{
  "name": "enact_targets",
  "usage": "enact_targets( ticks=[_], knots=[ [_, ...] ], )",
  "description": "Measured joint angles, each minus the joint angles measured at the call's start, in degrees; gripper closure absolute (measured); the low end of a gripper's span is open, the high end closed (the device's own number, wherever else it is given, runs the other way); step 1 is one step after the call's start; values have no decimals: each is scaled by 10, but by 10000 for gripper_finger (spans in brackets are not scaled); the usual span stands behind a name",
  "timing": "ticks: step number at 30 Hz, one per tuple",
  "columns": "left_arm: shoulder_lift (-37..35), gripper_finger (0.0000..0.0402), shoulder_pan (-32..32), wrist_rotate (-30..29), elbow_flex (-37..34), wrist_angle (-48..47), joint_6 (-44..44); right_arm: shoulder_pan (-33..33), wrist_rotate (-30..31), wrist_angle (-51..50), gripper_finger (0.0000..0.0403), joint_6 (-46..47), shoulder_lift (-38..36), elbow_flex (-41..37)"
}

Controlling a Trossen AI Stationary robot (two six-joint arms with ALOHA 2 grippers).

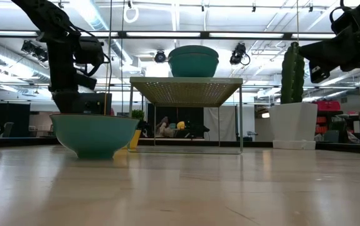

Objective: Pick & Place Mini bowls
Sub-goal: Stack the blue and white bowl on top of the other blue and white bowls on the shelf

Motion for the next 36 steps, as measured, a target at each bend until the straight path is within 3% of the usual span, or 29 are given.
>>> enact_targets(
  ticks=[15, 36],
  knots=[
    [0, 226, 0, -5, 0, 2, -5, 0, 0, 0, 376, 0, 0, 0],
    [93, 190, 0, -46, 0, 73, -17, 0, 0, 0, 376, 0, 0, 0]
  ],
)
